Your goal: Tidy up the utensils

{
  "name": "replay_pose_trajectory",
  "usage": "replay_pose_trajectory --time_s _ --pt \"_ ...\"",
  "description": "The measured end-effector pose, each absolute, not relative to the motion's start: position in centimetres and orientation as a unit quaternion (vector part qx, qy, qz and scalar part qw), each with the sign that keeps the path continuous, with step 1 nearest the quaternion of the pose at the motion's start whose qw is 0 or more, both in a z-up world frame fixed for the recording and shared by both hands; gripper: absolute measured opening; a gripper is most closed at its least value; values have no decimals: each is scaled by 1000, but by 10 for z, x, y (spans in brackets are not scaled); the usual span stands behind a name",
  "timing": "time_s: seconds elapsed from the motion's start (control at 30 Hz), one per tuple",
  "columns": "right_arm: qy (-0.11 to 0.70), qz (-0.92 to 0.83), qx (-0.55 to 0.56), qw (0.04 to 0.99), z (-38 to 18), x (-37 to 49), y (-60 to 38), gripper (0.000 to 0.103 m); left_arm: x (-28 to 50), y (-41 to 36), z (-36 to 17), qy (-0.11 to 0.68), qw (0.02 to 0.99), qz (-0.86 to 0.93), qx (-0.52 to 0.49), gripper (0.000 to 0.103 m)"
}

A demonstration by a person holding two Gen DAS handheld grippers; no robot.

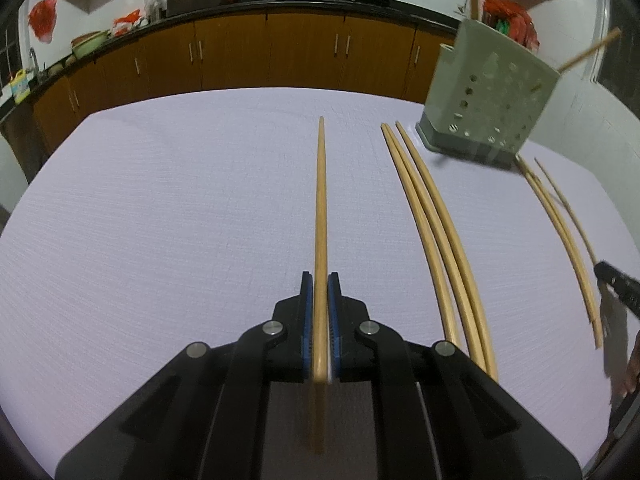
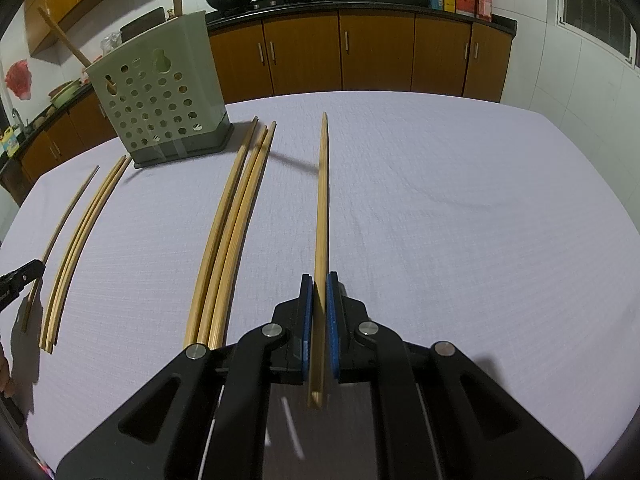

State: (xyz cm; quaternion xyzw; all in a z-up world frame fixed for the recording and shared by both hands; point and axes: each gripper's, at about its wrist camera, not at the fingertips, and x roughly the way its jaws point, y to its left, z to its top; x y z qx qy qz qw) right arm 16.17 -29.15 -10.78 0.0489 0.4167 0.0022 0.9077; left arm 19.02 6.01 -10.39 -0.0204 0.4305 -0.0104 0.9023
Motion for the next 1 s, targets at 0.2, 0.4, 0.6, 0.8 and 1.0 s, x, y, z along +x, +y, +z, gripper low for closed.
replay_pose_trajectory --time_s 0.2,0.4,0.6,0.8,1.0 --pt "415 3 50 908 -107 161 -293 7 188 59 -103 431 902 -12 -8 8" --pt "356 -5 47 933 -72 150 -301 7 178 67 -71 393 919 -17 -14 8" --pt "288 -10 54 956 -25 144 -310 7 170 74 -17 326 945 -17 -18 8" --pt "246 -6 55 968 6 146 -308 7 172 82 25 280 959 -18 -35 8" --pt "218 -5 57 974 28 147 -306 7 176 82 51 257 965 -30 -37 8"
